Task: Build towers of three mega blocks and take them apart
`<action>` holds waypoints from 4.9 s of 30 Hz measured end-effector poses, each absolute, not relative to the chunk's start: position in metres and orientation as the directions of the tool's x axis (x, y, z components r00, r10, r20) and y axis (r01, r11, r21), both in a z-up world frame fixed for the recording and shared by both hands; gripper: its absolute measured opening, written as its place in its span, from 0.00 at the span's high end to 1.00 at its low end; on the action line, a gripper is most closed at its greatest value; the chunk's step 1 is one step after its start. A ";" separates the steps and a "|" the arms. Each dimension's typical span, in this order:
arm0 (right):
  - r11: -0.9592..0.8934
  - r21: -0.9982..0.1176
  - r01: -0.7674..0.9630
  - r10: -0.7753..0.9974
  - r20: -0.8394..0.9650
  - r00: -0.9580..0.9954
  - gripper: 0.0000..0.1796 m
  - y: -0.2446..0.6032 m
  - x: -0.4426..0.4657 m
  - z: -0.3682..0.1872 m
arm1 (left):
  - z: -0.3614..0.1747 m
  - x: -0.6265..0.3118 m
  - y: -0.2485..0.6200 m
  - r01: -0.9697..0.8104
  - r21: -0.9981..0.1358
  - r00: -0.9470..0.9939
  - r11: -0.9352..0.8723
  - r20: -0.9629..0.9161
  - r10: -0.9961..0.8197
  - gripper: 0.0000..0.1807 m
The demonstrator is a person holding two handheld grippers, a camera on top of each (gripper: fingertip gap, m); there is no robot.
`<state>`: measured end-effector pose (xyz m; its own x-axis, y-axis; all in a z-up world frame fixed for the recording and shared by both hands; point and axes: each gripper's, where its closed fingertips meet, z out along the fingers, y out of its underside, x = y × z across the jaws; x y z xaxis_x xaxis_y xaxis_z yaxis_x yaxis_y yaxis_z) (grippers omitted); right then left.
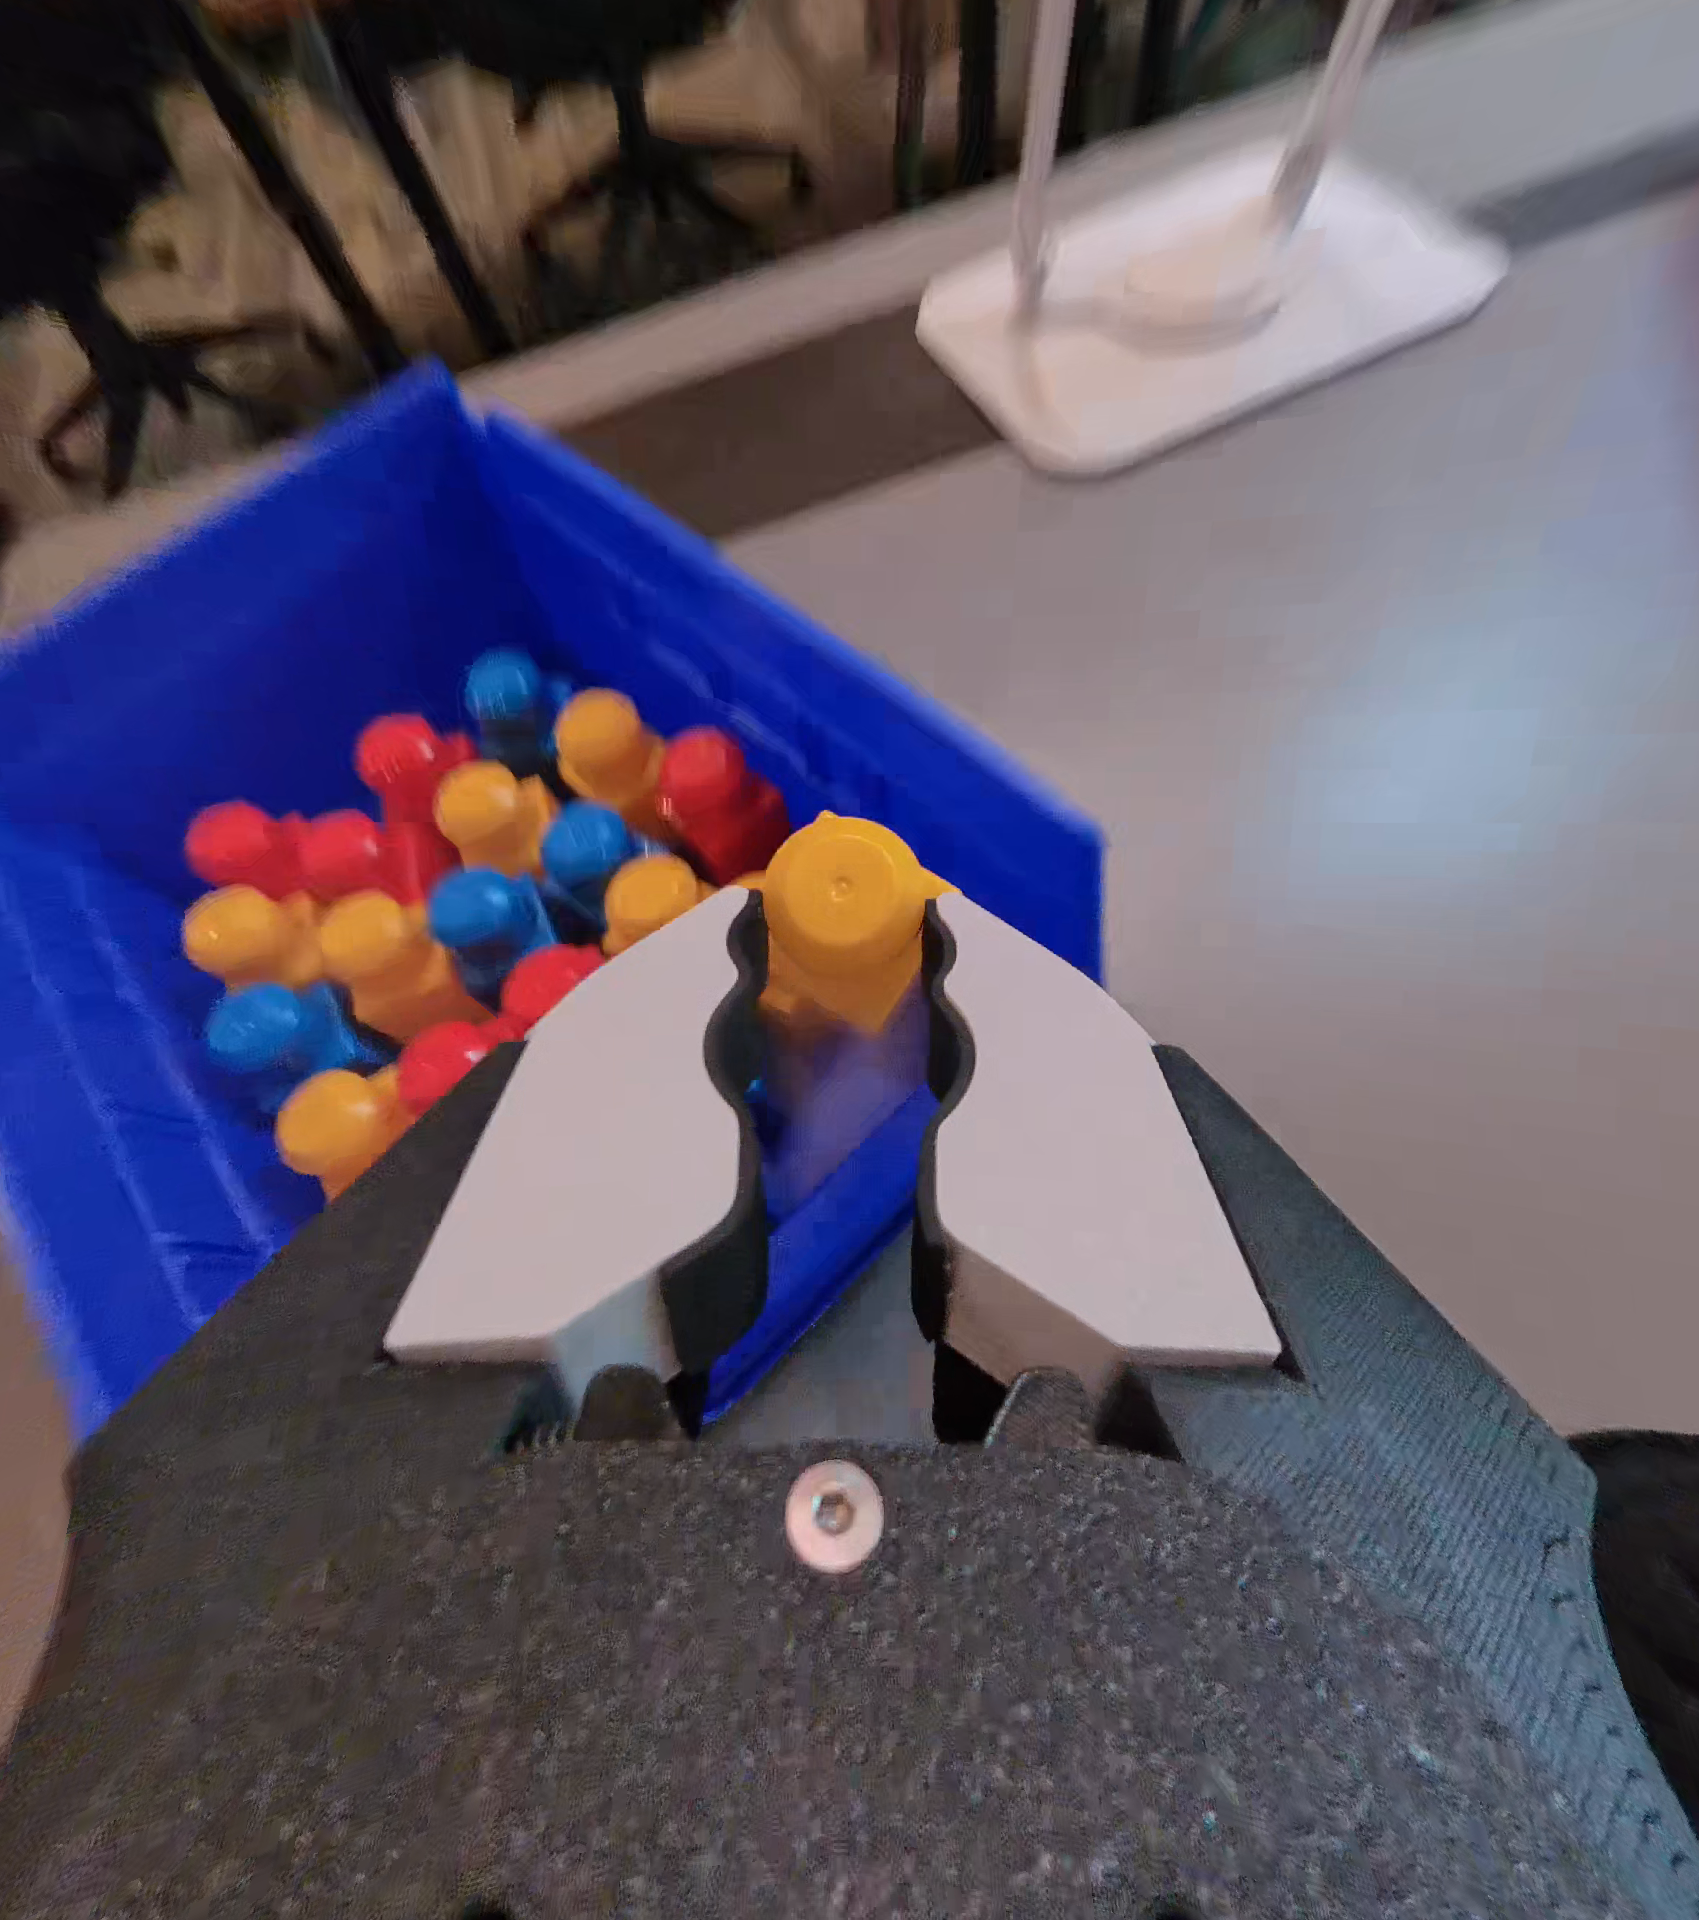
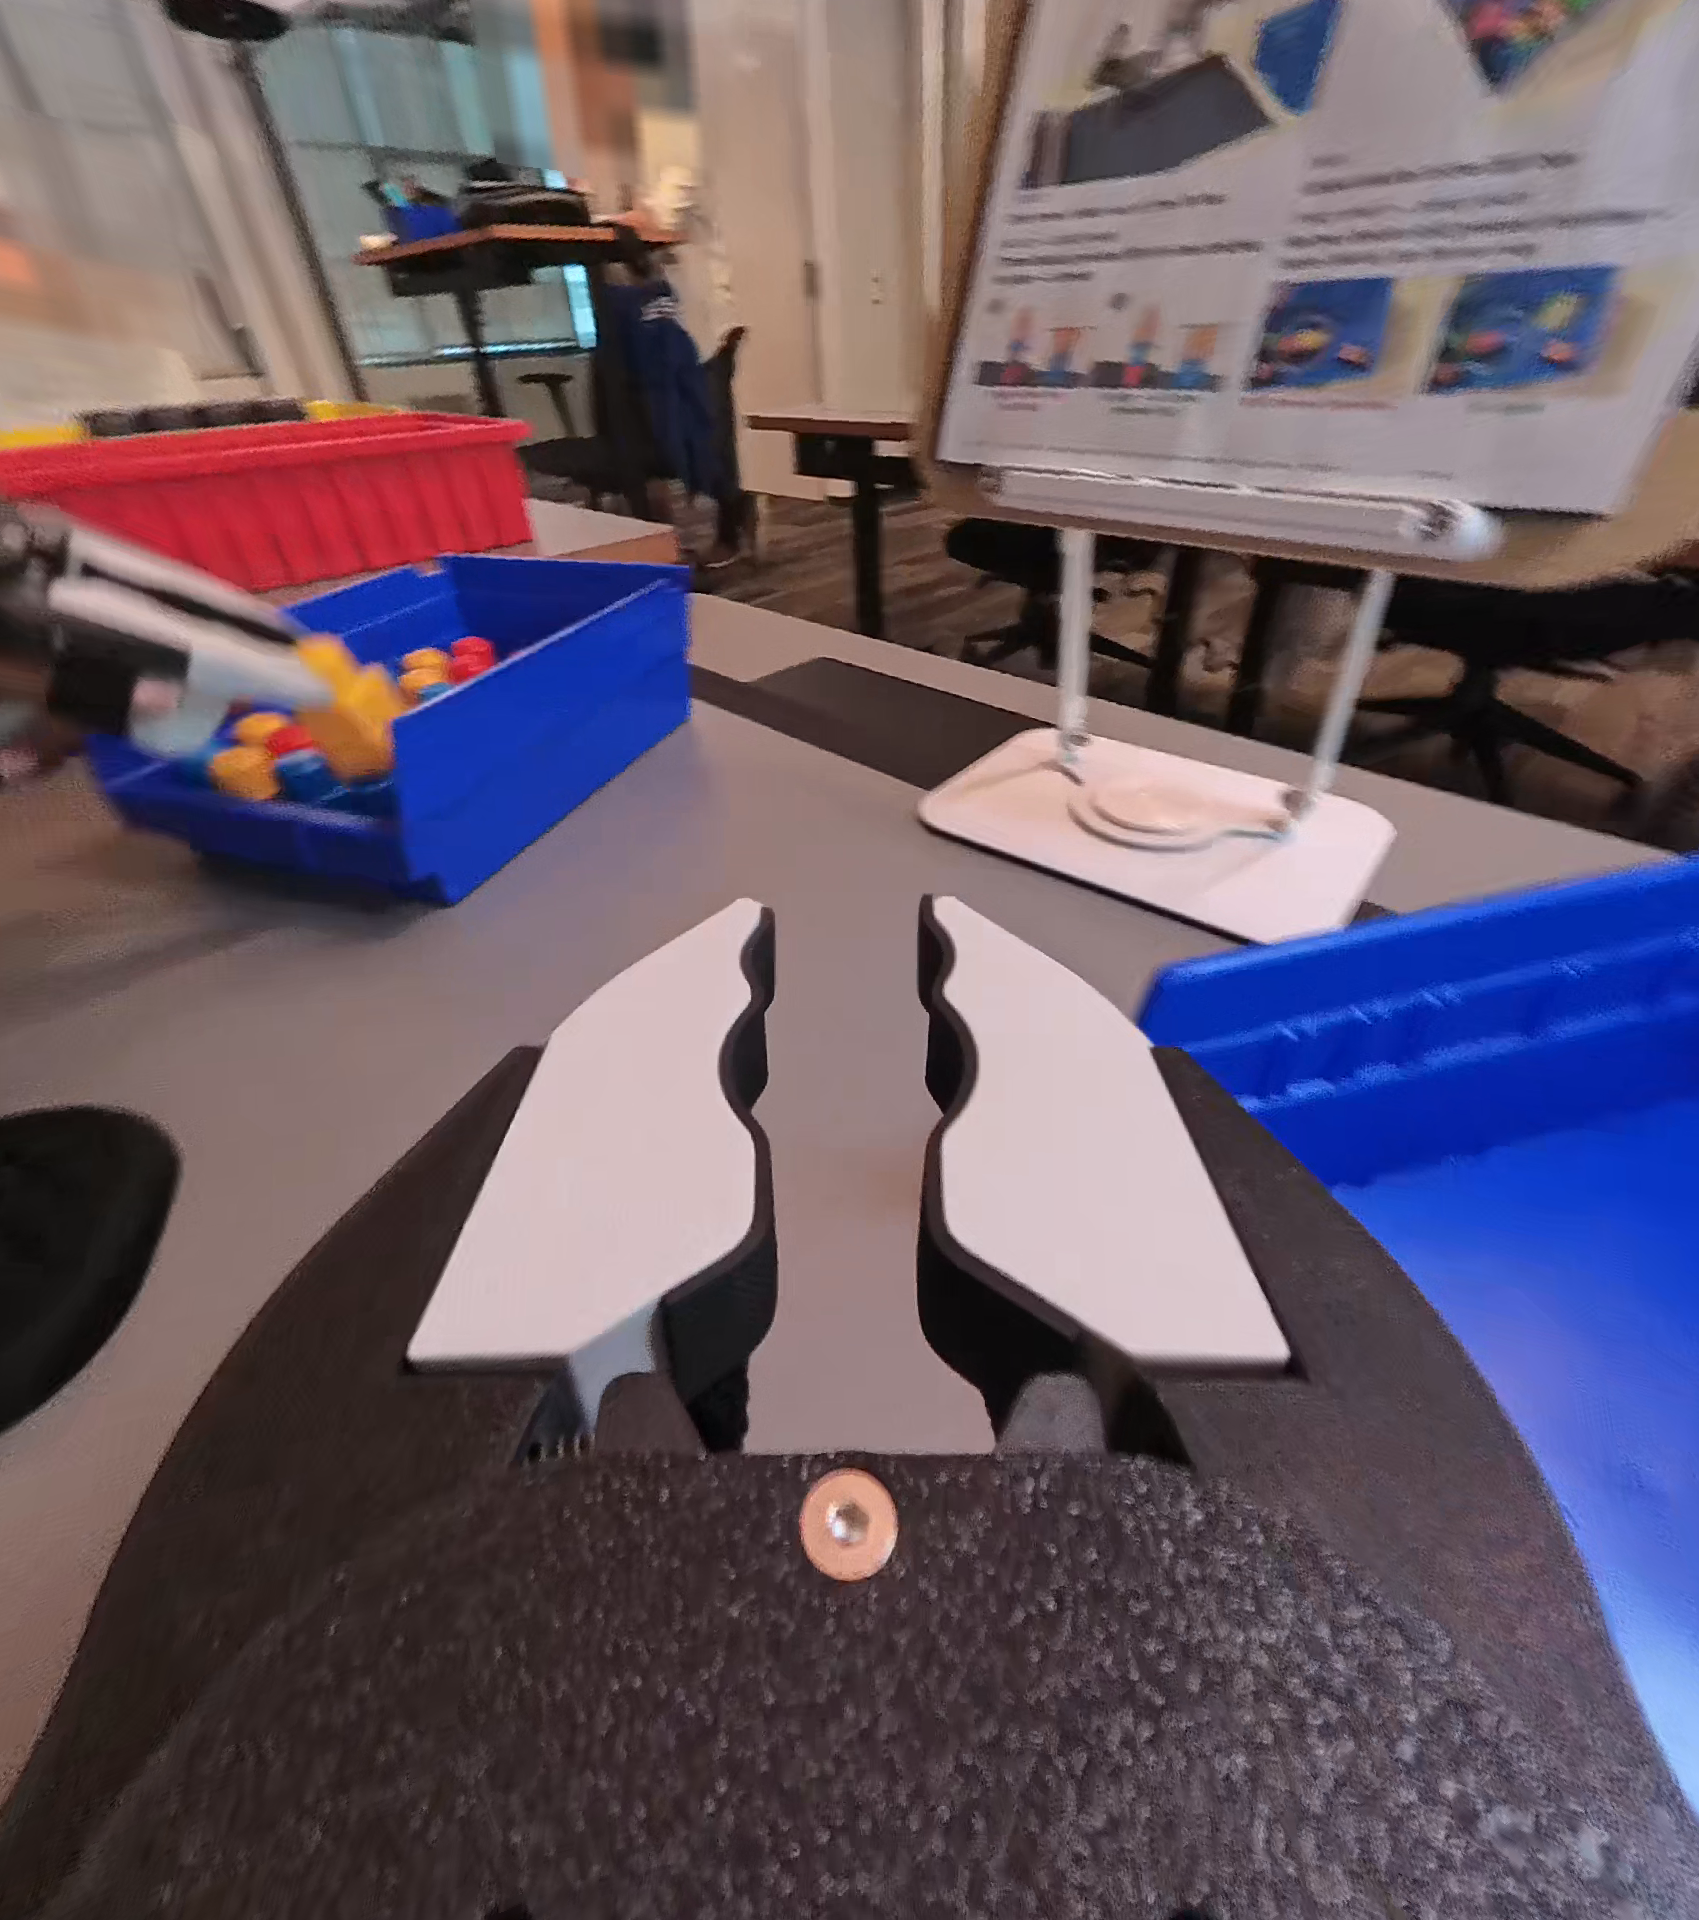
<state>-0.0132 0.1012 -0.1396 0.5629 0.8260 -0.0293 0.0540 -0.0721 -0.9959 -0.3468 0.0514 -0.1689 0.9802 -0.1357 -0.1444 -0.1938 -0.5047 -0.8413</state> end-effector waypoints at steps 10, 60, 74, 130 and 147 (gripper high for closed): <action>0.161 -0.922 0.351 0.958 0.231 0.168 0.76 0.015 -0.087 -0.176 | -0.147 -0.172 0.022 -0.389 -0.843 0.728 -0.371 -0.035 -0.684 0.84; 0.083 -0.821 0.565 0.990 0.131 0.045 0.68 0.031 -0.053 -0.248 | -0.202 -0.378 0.083 -0.633 -0.530 0.771 -0.564 -0.496 -0.399 0.91; 0.080 -0.882 0.465 0.986 0.139 0.095 0.65 0.032 -0.058 -0.218 | -0.180 -0.352 0.077 -0.724 -0.476 0.689 -0.500 -0.538 -0.485 0.90; 0.080 -0.991 0.103 0.996 0.083 0.018 0.81 -0.012 -0.077 -0.141 | -0.130 -0.076 -0.009 -0.359 -0.933 0.219 0.034 -0.120 -0.968 0.76; 0.000 -0.984 0.176 0.998 -0.012 -0.068 0.74 -0.015 -0.078 -0.163 | -0.176 -0.071 -0.018 -0.465 -0.885 0.197 -0.020 -0.081 -0.977 0.81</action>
<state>-0.0778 -0.0150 -0.1630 -0.0678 0.9976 -0.0125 0.1759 -0.0004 -0.9844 -0.0707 -0.0184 -0.1761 0.1969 -0.9770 -0.0813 -0.4652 -0.0201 -0.8850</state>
